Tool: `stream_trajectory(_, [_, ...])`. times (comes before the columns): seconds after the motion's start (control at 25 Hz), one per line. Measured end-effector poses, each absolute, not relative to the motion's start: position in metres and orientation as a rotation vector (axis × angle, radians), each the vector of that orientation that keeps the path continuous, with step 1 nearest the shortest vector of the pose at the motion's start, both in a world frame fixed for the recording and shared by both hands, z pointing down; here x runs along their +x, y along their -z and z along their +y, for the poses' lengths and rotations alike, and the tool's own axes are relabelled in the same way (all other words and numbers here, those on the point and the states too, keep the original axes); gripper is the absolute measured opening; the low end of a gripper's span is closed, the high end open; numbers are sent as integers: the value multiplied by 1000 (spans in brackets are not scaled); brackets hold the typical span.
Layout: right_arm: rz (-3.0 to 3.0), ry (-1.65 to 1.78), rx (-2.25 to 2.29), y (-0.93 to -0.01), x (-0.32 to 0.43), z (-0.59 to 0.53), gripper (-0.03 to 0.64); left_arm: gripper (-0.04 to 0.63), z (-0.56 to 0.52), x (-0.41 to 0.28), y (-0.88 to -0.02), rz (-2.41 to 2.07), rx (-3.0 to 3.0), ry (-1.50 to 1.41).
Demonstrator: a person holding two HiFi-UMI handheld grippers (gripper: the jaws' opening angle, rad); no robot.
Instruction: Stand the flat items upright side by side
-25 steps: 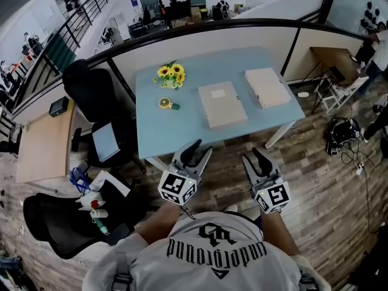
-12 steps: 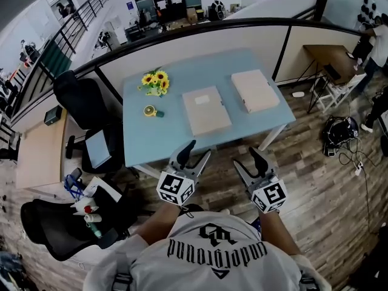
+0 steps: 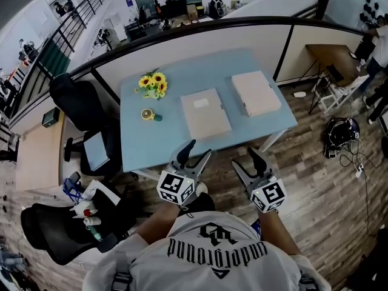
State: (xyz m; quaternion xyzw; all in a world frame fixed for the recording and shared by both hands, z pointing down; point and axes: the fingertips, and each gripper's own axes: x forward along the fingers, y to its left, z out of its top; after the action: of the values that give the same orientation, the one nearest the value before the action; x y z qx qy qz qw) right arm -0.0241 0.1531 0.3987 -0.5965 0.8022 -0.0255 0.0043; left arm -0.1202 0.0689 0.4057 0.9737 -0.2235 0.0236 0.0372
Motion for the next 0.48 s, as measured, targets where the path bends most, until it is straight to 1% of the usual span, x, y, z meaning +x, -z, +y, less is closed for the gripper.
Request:
stream_trajectory(0.24, [2547, 71, -1850, -396, -22, 93, 256, 256, 11, -120, -404, -712, 2977, -63])
stream_trajectory(0.48, [2597, 75, -1797, -395, -36, 13, 256, 259, -62, -135, -402, -762, 2959, -45])
